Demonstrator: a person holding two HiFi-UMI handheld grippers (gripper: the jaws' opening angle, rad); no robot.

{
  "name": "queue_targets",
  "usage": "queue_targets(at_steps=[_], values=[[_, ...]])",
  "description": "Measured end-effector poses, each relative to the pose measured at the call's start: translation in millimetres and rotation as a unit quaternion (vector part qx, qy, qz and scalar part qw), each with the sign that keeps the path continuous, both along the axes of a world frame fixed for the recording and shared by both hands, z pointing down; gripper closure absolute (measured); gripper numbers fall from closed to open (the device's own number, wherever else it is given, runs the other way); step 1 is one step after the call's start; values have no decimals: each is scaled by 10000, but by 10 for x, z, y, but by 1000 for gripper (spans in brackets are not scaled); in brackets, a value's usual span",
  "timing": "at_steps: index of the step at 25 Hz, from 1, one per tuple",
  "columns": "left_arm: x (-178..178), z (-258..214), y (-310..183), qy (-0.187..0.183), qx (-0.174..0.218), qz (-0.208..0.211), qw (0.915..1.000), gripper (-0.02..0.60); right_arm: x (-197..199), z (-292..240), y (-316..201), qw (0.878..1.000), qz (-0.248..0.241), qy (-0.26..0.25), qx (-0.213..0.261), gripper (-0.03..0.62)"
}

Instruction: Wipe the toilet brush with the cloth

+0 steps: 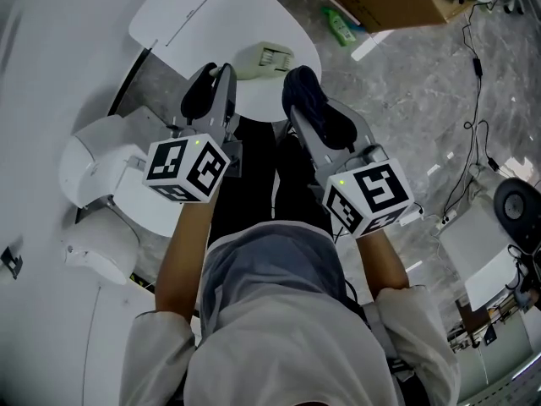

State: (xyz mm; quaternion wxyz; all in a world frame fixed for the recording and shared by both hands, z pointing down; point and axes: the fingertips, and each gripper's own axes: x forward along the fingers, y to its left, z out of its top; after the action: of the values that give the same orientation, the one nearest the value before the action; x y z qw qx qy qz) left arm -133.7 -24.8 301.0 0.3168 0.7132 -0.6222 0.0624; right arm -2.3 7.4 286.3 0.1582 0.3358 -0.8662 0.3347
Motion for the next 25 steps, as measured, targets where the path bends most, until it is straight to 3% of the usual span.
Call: queue_targets(at_steps=[16,25], values=[[4,42,-7,236,75,62,9997,581,-531,148,-171,9990,-10,-396,-185,496],[-36,65,-7,296,107,74,9995,581,-567,251,-220,9990,68,-363,-270,496]])
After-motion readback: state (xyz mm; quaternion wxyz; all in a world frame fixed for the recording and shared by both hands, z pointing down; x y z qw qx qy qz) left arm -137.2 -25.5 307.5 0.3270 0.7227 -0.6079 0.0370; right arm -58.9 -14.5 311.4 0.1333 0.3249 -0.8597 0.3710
